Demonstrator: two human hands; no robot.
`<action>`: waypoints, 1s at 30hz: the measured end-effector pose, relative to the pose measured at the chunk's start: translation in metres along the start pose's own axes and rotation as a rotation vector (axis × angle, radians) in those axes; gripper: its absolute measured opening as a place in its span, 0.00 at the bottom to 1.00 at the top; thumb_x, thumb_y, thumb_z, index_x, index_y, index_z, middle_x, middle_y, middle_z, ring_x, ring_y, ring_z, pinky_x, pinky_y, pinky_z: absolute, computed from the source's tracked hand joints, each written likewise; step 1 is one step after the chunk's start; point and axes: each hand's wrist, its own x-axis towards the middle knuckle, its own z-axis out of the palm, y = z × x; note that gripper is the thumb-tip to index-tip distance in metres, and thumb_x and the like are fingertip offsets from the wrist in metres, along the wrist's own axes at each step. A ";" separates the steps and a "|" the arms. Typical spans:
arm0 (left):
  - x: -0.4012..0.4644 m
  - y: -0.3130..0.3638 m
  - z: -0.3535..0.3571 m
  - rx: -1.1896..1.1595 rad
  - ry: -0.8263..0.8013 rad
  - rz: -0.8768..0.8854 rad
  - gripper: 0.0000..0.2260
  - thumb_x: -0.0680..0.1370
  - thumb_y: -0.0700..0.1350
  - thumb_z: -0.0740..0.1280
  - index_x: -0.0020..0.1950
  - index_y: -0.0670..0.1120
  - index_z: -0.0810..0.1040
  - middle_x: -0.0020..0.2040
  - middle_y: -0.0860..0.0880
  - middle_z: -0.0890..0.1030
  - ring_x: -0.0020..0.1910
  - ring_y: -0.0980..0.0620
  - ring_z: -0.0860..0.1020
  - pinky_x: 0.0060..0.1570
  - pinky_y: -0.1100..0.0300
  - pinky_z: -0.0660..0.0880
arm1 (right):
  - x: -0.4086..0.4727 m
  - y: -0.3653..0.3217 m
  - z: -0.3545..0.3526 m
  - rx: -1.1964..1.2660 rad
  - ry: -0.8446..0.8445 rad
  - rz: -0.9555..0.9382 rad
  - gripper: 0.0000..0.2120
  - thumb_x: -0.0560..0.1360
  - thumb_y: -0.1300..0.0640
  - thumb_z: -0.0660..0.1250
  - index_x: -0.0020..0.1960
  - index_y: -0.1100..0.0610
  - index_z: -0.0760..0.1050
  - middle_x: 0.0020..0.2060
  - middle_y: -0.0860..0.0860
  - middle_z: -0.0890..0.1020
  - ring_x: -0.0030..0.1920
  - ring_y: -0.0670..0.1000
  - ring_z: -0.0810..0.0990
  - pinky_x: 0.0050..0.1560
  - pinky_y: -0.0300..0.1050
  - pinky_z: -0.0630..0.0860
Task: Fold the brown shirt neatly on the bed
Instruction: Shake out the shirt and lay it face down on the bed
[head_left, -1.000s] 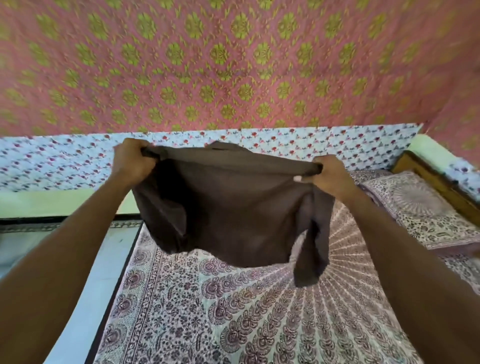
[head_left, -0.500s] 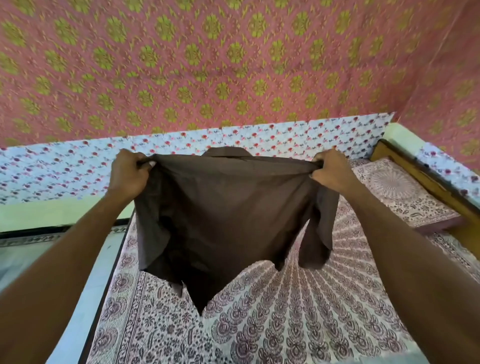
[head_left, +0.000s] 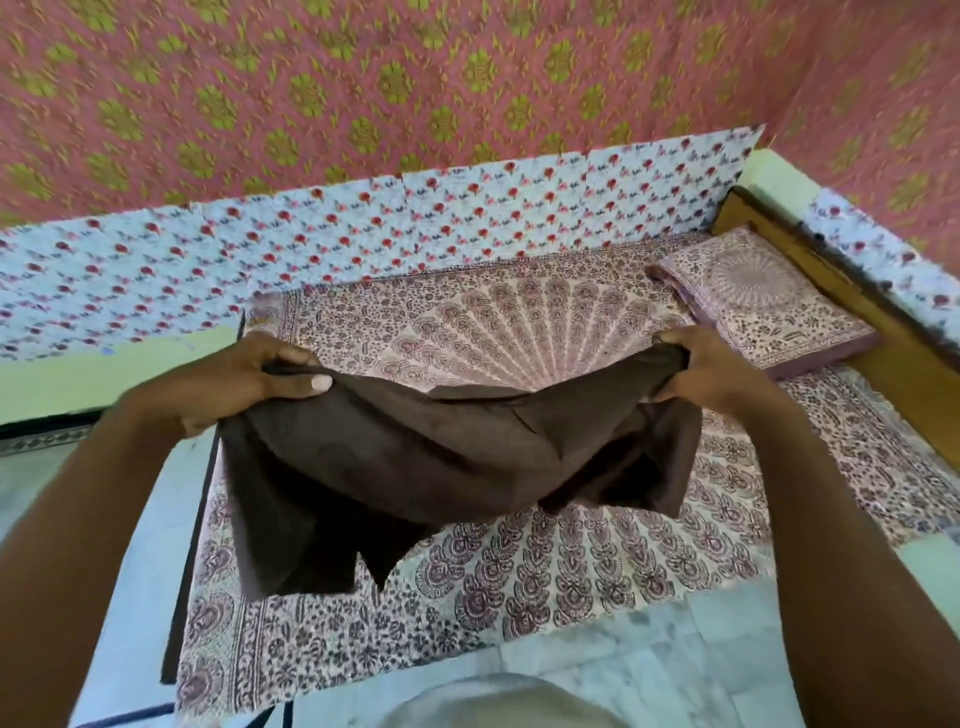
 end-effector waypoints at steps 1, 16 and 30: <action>0.002 0.002 -0.005 -0.055 0.022 -0.021 0.15 0.74 0.48 0.76 0.53 0.38 0.85 0.49 0.39 0.87 0.46 0.42 0.86 0.44 0.59 0.83 | 0.002 -0.002 -0.005 0.013 0.038 0.000 0.15 0.66 0.72 0.80 0.38 0.56 0.78 0.33 0.51 0.80 0.39 0.53 0.80 0.38 0.43 0.71; 0.178 -0.077 -0.014 0.327 0.653 -0.058 0.10 0.79 0.43 0.73 0.56 0.39 0.86 0.54 0.36 0.85 0.56 0.35 0.81 0.56 0.51 0.74 | 0.171 0.023 0.039 -0.197 0.256 -0.083 0.08 0.70 0.72 0.67 0.46 0.65 0.72 0.39 0.58 0.75 0.42 0.58 0.75 0.33 0.45 0.64; 0.414 -0.174 0.050 0.414 0.809 -0.472 0.07 0.75 0.35 0.66 0.49 0.42 0.84 0.48 0.34 0.82 0.48 0.32 0.81 0.45 0.45 0.75 | 0.449 0.159 0.139 -0.218 0.225 -0.035 0.11 0.71 0.69 0.70 0.52 0.65 0.80 0.44 0.62 0.80 0.48 0.63 0.79 0.46 0.52 0.73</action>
